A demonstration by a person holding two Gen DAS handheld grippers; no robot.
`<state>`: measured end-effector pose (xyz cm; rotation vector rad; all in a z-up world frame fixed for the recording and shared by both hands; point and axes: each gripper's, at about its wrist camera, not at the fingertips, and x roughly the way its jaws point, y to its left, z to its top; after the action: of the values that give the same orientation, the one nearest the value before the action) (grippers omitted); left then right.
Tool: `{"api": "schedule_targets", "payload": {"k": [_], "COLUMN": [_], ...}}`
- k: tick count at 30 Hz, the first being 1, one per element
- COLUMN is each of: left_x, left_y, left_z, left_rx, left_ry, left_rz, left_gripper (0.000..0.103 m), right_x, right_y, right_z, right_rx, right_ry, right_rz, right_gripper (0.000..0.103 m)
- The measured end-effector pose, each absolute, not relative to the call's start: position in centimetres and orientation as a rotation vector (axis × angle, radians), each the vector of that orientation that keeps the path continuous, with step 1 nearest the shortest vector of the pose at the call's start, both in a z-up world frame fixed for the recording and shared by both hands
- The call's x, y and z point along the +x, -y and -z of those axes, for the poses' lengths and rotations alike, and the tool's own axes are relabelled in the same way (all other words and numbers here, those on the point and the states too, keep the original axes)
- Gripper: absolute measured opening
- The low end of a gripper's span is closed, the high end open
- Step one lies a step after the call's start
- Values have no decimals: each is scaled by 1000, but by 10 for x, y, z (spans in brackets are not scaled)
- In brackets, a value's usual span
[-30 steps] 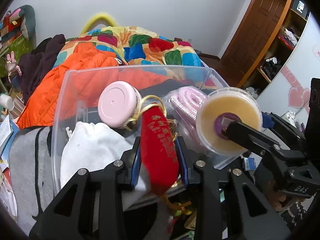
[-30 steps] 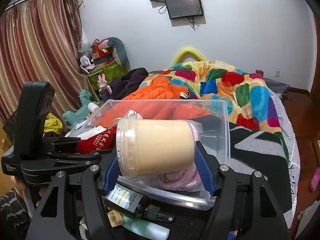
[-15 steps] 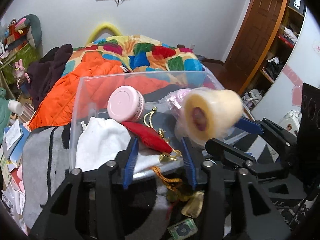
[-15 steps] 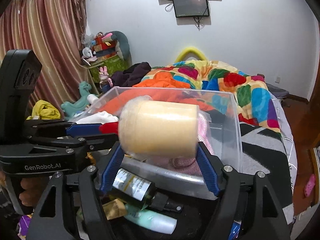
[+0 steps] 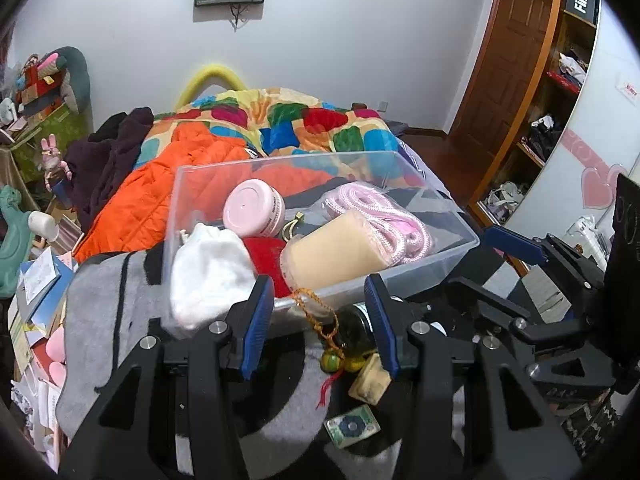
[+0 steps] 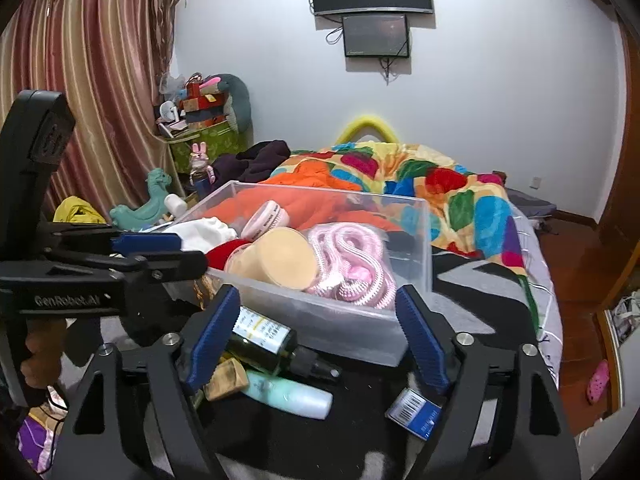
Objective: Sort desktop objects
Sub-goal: 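Release the red pouch and beige jar into the bin, then grasp the green square tile with the left tool while the right tool grasps the blue card box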
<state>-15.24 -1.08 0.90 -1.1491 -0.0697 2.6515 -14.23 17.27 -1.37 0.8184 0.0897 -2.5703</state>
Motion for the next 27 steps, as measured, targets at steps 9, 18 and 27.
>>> {"api": "schedule_targets", "payload": {"k": [9, 18, 27], "left_x": [-119, -90, -68], "left_y": [14, 6, 10], "left_z": [-10, 14, 41], "left_rx": [-1127, -1160, -1239], "left_ry": [7, -82, -29], "left_rz": [-2693, -2680, -2674], "left_gripper": [60, 61, 74], "right_x": [-123, -103, -85], "right_y": [-194, -201, -216], "right_z": [15, 29, 43], "right_rx": [837, 850, 836], "right_ry": [-68, -51, -122], "right_rz": [2597, 2624, 2701], "right_gripper": [80, 80, 83]}}
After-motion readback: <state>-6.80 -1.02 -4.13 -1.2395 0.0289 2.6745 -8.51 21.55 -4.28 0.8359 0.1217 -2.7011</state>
